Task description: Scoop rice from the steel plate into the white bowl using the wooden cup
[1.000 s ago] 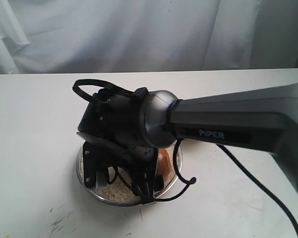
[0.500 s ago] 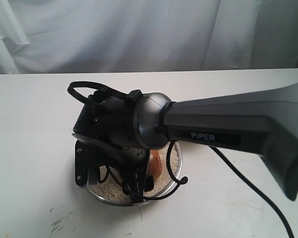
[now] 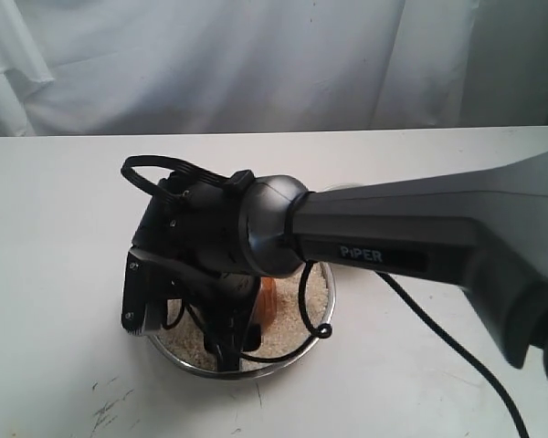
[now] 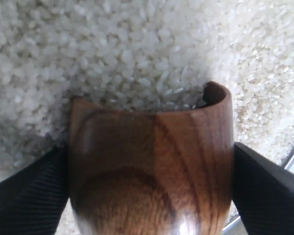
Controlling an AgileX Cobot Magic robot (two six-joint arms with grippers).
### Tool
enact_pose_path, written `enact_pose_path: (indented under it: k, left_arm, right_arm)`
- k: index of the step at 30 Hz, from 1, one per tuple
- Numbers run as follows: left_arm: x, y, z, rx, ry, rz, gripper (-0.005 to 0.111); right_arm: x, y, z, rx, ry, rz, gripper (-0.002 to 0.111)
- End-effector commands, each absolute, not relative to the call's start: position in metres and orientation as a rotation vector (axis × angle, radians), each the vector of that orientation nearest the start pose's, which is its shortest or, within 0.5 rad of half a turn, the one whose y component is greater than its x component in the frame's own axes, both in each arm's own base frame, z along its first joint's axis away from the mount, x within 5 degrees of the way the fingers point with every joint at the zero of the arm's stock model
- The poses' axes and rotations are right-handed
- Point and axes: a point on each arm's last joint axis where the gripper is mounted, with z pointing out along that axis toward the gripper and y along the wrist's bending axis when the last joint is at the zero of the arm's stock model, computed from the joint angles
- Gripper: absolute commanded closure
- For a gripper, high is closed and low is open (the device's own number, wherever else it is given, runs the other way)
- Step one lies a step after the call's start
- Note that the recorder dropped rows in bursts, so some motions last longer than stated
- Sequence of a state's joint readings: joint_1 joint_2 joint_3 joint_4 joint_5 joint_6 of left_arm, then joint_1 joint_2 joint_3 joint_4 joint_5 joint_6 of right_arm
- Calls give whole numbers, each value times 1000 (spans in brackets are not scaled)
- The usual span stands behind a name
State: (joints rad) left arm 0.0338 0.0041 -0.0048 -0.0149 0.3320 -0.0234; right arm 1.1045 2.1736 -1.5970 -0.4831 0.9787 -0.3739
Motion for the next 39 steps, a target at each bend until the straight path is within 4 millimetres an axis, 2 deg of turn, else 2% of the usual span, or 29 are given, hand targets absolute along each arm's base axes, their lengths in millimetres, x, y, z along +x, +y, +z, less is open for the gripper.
enact_pose_path:
  k: [1,7,19,25,31,37,39]
  left_arm:
    - [54,1,184,-58,1801,-8,107]
    - [54,1,184,-58,1801,-8,107]
    - [54,1,184,-58,1801,-8,107]
    - [54,1,184,-58,1801,-8,107]
    - [54,1,184,-58,1801,-8,107]
    - [54,1,184,-58,1801,-8,107]
    - [54,1,184,-58,1801,-8,107]
  right_arm:
    - [231,379,153,-2059,1896,-452,108]
    - [249,369,154,-1890,2052,-417,108]
    - [278,356,167,-1631,2198,-159,108]
    - [283,357,173,-1566,2189,-73,108]
    - [283,356,192,-1532,2165,43,108]
    - [289,343,202,-1457,2213,279,108]
    - [289,331,204,-1385,2209,333,108]
